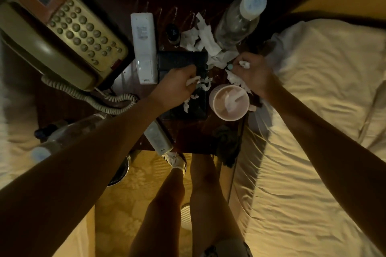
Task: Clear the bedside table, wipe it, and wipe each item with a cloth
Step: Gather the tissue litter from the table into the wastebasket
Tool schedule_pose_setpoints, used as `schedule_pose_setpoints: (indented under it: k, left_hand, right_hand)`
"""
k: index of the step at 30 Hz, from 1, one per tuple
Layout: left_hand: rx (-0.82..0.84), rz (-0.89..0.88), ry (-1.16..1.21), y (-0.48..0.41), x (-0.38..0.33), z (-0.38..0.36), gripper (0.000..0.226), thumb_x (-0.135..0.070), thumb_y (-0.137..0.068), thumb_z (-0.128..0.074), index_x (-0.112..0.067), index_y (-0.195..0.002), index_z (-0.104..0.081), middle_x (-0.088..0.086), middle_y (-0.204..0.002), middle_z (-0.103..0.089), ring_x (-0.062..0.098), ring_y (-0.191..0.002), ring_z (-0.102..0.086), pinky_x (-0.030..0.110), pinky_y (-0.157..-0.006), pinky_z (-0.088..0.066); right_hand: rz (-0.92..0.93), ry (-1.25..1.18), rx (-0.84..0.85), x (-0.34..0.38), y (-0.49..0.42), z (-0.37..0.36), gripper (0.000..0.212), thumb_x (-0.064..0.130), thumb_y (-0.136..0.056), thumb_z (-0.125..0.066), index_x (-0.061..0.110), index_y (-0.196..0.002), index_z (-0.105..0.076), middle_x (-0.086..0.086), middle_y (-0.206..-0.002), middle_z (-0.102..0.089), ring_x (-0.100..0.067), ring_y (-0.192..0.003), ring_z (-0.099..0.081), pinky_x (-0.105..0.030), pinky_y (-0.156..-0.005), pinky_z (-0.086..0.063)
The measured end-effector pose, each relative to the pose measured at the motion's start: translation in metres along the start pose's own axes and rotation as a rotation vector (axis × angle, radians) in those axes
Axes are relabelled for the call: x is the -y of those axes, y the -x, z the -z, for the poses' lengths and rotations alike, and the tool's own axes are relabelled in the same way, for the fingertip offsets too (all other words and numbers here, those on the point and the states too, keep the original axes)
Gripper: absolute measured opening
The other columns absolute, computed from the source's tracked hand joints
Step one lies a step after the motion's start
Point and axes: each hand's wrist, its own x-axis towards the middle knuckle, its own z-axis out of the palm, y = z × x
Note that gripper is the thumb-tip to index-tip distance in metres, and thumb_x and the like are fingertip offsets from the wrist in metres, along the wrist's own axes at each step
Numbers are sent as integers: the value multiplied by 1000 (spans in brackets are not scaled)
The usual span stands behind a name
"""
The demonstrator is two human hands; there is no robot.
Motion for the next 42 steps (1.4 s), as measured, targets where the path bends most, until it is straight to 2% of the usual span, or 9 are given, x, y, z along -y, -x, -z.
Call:
schedule_pose_setpoints:
  k: [6,11,20,25,28,30,35,39,42]
  left_hand:
    - [4,67,-5,4,-4,-12,31,-12,-89,-65,-5,-117,-53,7,-101,-62,16,-88,-57,20,-66,-39]
    - [-41,24,-225,1,-8,-19,48,-25,-88,-66,-23,-133,-50,7,-126,-57,29,-108,-60,46,-82,-52]
    - [-158,13,-405,-3,2,-34,23,-30,-93,-59,-13,-109,-59,12,-112,-56,37,-83,-62,34,-62,-39]
    - [-230,-44,-192,4,11,-35,15,-17,-93,-60,-3,-95,-58,12,-110,-54,22,-84,-58,31,-63,-45]
    - [-288,7,25,7,9,-30,8,-5,-91,-58,0,-97,-60,9,-104,-55,4,-85,-50,15,-72,-43]
    - [-298,75,130,8,5,-23,5,-4,-91,-60,1,-91,-61,10,-91,-57,3,-77,-49,6,-65,-39]
    - [-194,37,56,-4,-6,-8,17,-12,-89,-66,-2,-81,-56,19,-77,-62,29,-70,-60,37,-61,-48]
    - [-317,23,-68,-26,-17,-4,16,-13,-91,-63,2,-94,-59,18,-85,-65,19,-73,-56,32,-59,-42]
    - [-381,58,-72,-42,-20,-4,26,-16,-93,-61,2,-109,-50,19,-95,-64,30,-81,-63,38,-63,-50]
  right_hand:
    - [36,-92,-18,-2,4,-2,8,6,-91,-61,2,-97,-65,-4,-94,-60,5,-77,-54,-2,-69,-40]
    - [23,-124,-46,-10,4,-5,5,6,-91,-60,10,-91,-64,1,-85,-61,16,-66,-54,-3,-64,-40]
    - [7,-115,-63,-15,3,-3,6,9,-91,-60,7,-94,-65,12,-77,-58,17,-65,-54,-3,-60,-41]
    - [-13,-122,-66,-14,6,-5,8,9,-92,-59,4,-96,-65,9,-78,-59,12,-66,-56,-3,-60,-41]
    - [-9,-138,-82,-12,9,-8,6,9,-92,-60,7,-94,-65,6,-81,-59,8,-68,-55,-3,-61,-41]
    - [-2,-161,-106,-11,11,-9,7,10,-91,-60,7,-95,-65,5,-83,-60,11,-67,-55,-4,-62,-41]
    - [23,-250,-70,-4,14,-6,15,13,-91,-63,16,-105,-63,13,-94,-61,11,-82,-58,-7,-73,-46]
    - [42,-270,-48,2,7,-9,29,10,-88,-66,9,-117,-60,5,-105,-59,17,-83,-55,-2,-71,-43]
    - [81,-254,-26,4,-1,-15,23,10,-87,-68,7,-109,-62,8,-96,-62,21,-76,-55,-4,-70,-44]
